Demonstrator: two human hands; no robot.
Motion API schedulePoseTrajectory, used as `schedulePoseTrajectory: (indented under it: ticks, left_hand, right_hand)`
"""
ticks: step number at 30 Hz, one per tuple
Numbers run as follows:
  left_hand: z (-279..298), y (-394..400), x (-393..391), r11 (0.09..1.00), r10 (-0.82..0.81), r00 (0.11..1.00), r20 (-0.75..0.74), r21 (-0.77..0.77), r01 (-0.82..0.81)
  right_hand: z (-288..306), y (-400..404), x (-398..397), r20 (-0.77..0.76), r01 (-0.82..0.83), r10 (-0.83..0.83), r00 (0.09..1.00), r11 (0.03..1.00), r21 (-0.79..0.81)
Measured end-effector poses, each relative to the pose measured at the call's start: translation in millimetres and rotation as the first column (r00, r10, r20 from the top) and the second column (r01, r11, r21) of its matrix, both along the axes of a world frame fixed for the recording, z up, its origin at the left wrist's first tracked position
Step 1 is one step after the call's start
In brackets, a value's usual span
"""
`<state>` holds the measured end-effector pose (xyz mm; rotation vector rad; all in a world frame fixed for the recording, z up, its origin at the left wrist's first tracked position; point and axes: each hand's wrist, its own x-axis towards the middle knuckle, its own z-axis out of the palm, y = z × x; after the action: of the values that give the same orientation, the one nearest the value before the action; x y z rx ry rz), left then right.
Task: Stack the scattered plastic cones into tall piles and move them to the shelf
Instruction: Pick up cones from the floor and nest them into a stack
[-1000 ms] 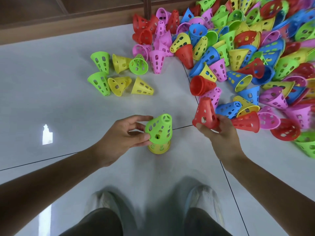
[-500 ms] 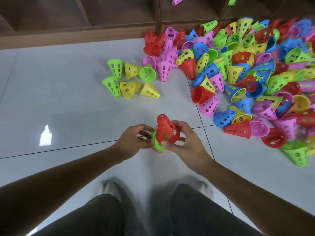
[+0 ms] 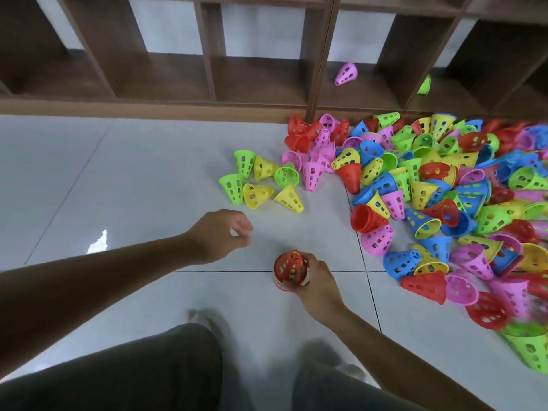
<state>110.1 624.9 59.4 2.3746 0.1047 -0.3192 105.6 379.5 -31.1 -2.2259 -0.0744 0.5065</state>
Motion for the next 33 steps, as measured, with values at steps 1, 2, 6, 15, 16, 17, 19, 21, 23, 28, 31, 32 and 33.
schedulePoseTrajectory:
  ticks: [1,2,6,15,16,17,19,21,23,28,31,32,33]
  left_hand:
    - [9.7,6.1,2.8,1.0,-0.016,1.0,0.012,0.022,0.015]
    - [17.7,13.8,5.7,0.999,-0.016,0.999,0.031,0.042,0.014]
    - [25.7,49.6,22.0,0.999,0.027,0.995,0.097,0.043,-0.031]
    - [0.3,115.1,50.8,0.997,0.044,0.995,0.087,0.061,-0.049]
    - [-1.8,118.6,54.6,0.997,0.047,0.995,0.089,0.056,-0.052]
    - [-3.5,120.5,59.4,0.997,0.045,0.995,0.091,0.051,-0.05]
    - [-6.0,120.7,71.3,0.998,0.032,0.996,0.088,0.055,-0.037]
    - [-8.8,117.9,85.8,0.998,0.02,0.996,0.085,0.061,-0.025]
    - [-11.3,113.3,101.4,0.998,0.001,0.996,0.093,0.064,-0.007]
    - [-20.9,98.8,143.7,0.994,-0.055,0.991,0.124,0.1,0.043]
    - [-35.0,84.6,162.6,0.981,-0.093,0.978,0.184,0.183,0.059]
    - [-40.1,78.5,167.5,0.975,-0.112,0.973,0.202,0.213,0.068]
    - [-44.3,72.1,171.7,0.967,-0.132,0.968,0.212,0.243,0.078]
  right_hand:
    - [2.2,5.2,4.6,-0.003,-0.007,0.007,1.0,1.0,0.005]
    - [4.1,11.5,9.9,-0.008,-0.013,0.013,1.0,1.0,-0.001]
    - [7.1,40.2,37.7,-0.045,-0.013,0.014,0.999,1.0,0.005]
    - [17.2,77.0,75.8,-0.224,-0.016,0.011,0.974,1.0,-0.017]
    - [22.5,76.0,80.0,-0.215,-0.035,0.02,0.977,0.997,-0.068]
    - [28.3,73.1,85.4,-0.194,-0.05,0.028,0.981,0.993,-0.109]
    - [39.3,64.3,97.4,-0.151,-0.049,0.027,0.988,0.988,-0.143]
    - [48.2,54.6,111.6,-0.109,-0.003,-0.009,0.994,0.993,-0.117]
    - [56.7,48.7,129.2,-0.071,0.049,-0.054,0.996,0.996,-0.069]
    - [68.7,50.4,178.6,-0.023,0.01,-0.012,1.0,0.996,-0.091]
    - [63.1,50.7,200.1,0.0,-0.038,0.039,0.999,0.989,-0.144]
    - [60.0,49.9,205.6,0.003,-0.056,0.058,0.998,0.984,-0.169]
    - [56.3,49.6,210.1,0.001,-0.08,0.082,0.997,0.977,-0.199]
